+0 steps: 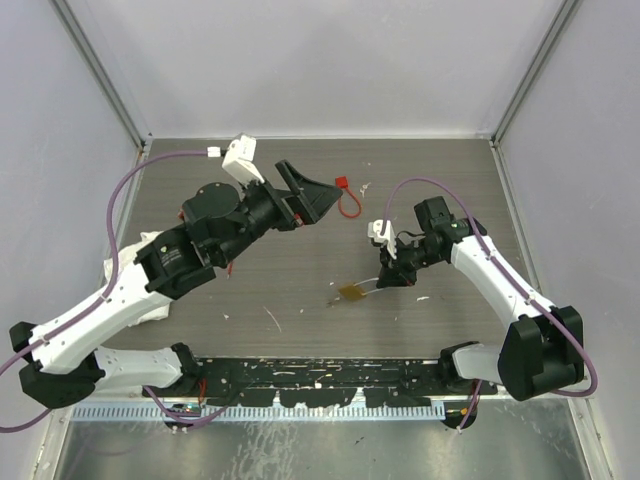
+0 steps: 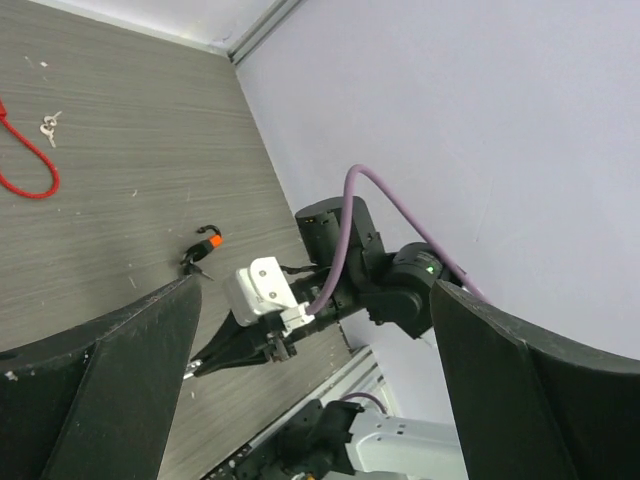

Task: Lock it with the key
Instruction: Lock the lock.

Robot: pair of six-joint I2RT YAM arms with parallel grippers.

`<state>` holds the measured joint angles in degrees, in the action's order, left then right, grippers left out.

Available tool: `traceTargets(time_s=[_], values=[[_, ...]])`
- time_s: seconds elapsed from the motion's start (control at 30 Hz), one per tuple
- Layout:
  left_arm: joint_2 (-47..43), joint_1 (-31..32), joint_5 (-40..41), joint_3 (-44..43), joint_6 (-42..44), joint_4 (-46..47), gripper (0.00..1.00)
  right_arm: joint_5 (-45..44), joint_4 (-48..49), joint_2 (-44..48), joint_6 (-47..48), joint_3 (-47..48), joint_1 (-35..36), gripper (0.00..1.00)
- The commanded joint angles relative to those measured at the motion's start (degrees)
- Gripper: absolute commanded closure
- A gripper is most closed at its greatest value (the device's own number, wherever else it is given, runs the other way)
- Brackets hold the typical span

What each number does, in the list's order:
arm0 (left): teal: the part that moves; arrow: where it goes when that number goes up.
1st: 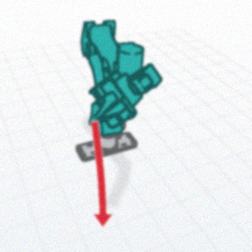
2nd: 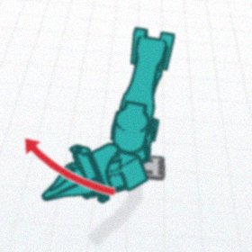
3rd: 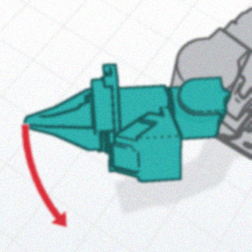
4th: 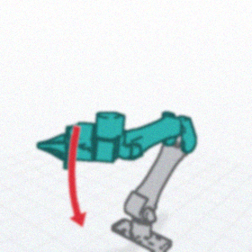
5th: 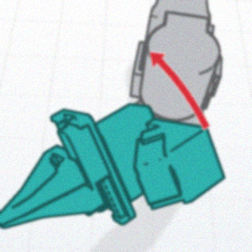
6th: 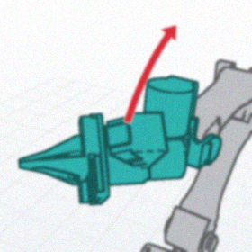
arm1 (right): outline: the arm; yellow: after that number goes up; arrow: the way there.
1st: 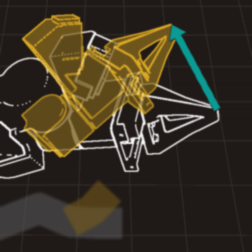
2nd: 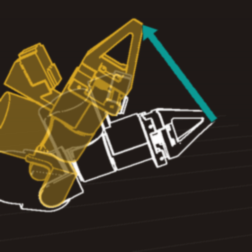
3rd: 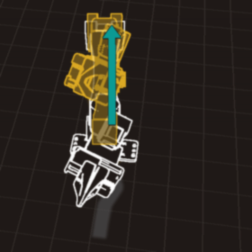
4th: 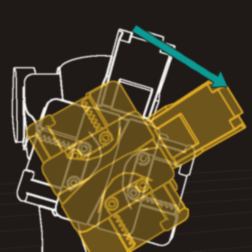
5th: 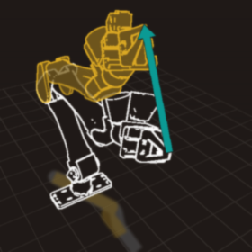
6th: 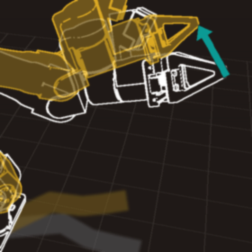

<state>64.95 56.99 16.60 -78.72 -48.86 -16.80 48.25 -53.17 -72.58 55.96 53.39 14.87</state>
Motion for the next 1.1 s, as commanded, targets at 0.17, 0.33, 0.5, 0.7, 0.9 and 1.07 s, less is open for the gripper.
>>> traceTargets(time_s=[0.17,0.33,0.5,0.7,0.9,1.07], values=[[0.2,1.0,4.9,-6.4,-2.1,-5.3,0.02,5.8,2.2,1.2,-1.0,1.4,-0.3,0.99],[0.2,1.5,5.1,-6.0,2.5,-5.1,0.02,6.2,2.9,2.1,-1.7,1.4,-0.4,0.99],[-8.1,1.4,2.8,14.4,23.0,7.8,0.02,6.8,3.2,2.2,-2.0,1.4,-0.4,0.99],[-18.9,-4.6,-15.4,41.4,25.6,23.2,0.02,7.5,3.4,3.4,-2.3,1.3,-0.5,0.99],[-23.8,-5.3,-19.3,58.6,25.7,36.5,0.02,7.6,3.9,3.9,-2.9,1.5,-0.5,0.99],[-21.4,-5.2,-20.8,64.6,25.9,44.7,0.02,8.1,4.0,4.0,-3.2,2.1,-0.5,0.99]])
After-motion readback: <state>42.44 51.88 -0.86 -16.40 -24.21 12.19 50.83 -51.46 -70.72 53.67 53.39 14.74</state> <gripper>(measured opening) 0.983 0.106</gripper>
